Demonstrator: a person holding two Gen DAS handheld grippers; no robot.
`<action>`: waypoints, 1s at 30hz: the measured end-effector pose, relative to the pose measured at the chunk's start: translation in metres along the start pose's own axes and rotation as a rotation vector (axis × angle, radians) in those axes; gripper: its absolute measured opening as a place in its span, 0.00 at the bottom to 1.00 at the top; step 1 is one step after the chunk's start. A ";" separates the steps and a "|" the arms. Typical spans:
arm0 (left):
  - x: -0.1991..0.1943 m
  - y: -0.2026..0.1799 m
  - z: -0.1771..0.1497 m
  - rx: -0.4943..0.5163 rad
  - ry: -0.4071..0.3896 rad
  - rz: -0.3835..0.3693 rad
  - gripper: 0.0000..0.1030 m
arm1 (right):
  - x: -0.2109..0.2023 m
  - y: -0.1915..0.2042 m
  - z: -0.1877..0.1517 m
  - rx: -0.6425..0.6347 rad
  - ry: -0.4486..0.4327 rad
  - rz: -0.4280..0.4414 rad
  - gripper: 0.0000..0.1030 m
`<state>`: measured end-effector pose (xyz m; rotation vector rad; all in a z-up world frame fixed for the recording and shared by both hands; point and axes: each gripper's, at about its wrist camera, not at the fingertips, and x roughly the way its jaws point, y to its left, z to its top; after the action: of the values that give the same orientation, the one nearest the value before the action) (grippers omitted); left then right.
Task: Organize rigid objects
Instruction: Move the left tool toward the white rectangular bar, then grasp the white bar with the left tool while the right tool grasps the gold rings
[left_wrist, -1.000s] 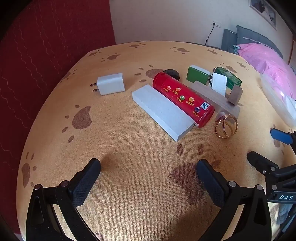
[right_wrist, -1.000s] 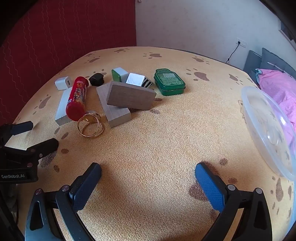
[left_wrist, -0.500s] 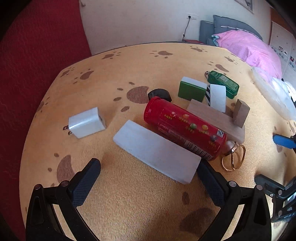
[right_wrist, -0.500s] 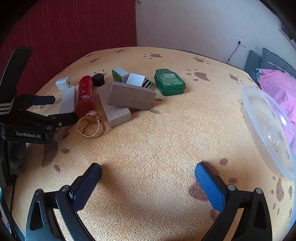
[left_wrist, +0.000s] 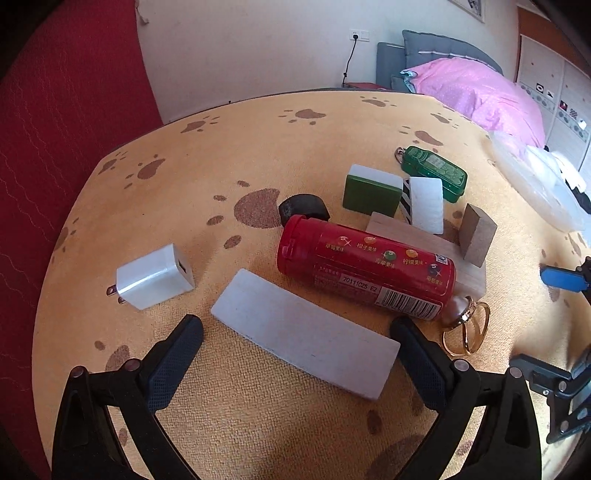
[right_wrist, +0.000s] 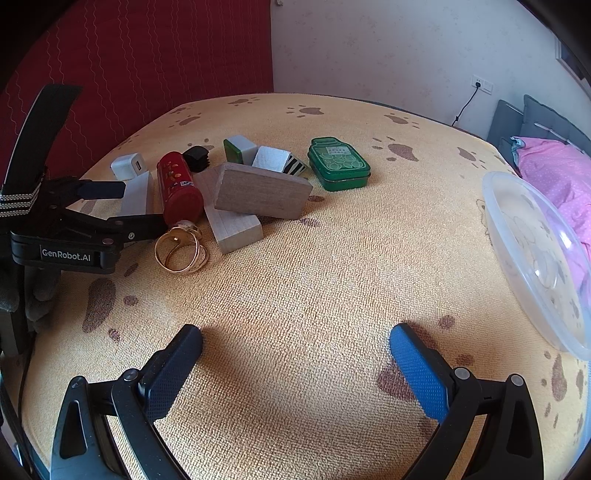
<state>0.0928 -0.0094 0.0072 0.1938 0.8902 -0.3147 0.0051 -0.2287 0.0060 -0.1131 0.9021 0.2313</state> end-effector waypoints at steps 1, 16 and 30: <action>-0.001 0.000 0.000 0.002 -0.003 -0.018 0.91 | 0.000 0.000 0.000 0.000 0.000 0.000 1.00; -0.027 -0.016 -0.024 -0.026 -0.050 0.038 0.67 | 0.000 -0.001 0.000 0.001 -0.001 0.002 1.00; -0.024 0.002 -0.018 -0.148 -0.014 -0.029 0.77 | 0.000 0.001 0.001 0.001 -0.002 0.001 1.00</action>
<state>0.0664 0.0022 0.0153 0.0416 0.8992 -0.2749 0.0052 -0.2280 0.0068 -0.1114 0.9006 0.2323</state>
